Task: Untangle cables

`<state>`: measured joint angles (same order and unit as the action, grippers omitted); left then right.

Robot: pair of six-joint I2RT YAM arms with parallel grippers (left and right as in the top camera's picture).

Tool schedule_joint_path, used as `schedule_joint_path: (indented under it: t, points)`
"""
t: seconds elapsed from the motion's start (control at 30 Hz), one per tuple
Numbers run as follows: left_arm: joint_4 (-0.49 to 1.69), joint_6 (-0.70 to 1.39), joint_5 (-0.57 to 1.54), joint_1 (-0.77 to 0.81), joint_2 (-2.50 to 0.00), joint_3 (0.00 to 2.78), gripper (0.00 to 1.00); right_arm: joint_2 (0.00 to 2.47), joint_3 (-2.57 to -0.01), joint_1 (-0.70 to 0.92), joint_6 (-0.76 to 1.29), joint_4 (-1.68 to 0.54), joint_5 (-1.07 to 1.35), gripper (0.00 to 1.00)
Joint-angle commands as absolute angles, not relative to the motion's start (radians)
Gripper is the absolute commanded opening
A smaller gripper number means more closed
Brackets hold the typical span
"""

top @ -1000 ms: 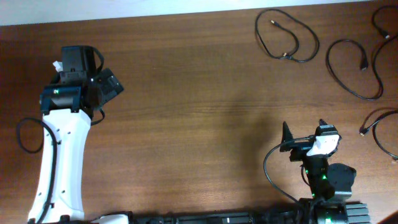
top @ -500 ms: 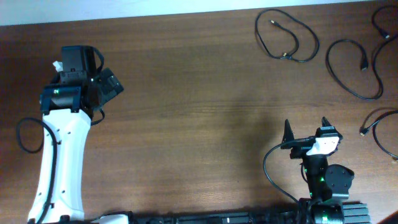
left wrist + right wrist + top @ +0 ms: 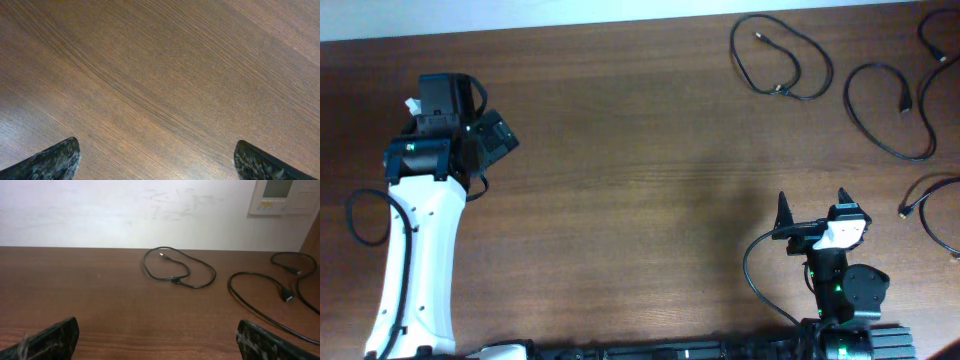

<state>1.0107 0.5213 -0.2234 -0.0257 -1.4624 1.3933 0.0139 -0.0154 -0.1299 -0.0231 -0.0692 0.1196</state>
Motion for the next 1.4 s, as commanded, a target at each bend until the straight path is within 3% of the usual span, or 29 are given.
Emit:
schedule_joint_path:
  t: [0.0,0.27,0.37,0.43,0.5,0.63,0.83,0.93,1.1,1.37]
  points:
    - [1.012,0.534,-0.224,-0.029,-1.451,1.398,0.99,0.004,-0.006,-0.125,-0.022,-0.070,0.104,1.00]
    - [1.012,0.534,-0.224,-0.029,-1.451,1.398,0.99,0.004,-0.006,-0.125,-0.022,-0.070,0.104,1.00]
    - [1.011,0.534,-0.111,-0.018,-1.437,1.390,0.99,0.004,-0.006,-0.125,-0.022,-0.070,0.104,1.00]
    - [0.978,0.534,-0.173,0.027,-1.399,1.351,0.99,0.004,-0.006,-0.125,-0.022,-0.070,0.104,1.00]
    - [0.845,0.533,-0.233,0.089,-1.289,1.210,0.99,0.004,-0.006,-0.125,-0.022,-0.070,0.104,1.00]
    - [0.456,0.530,-0.159,0.098,-0.865,0.706,0.99,0.004,-0.006,-0.125,-0.022,-0.070,0.104,0.99]
    - [0.332,0.519,-0.142,0.077,-0.315,0.303,0.99,0.004,-0.006,-0.125,-0.022,-0.070,0.104,0.99]
    - [0.172,0.376,-0.009,0.020,-0.189,0.164,0.99,0.004,-0.006,-0.125,-0.022,-0.070,0.104,0.99]
    - [0.156,0.341,-0.026,0.010,-0.056,0.045,0.99,0.004,-0.006,-0.125,-0.022,-0.070,0.104,0.99]
    - [0.084,0.088,0.031,0.010,-0.004,0.010,0.99,0.004,-0.006,-0.125,-0.022,-0.070,0.104,1.00]
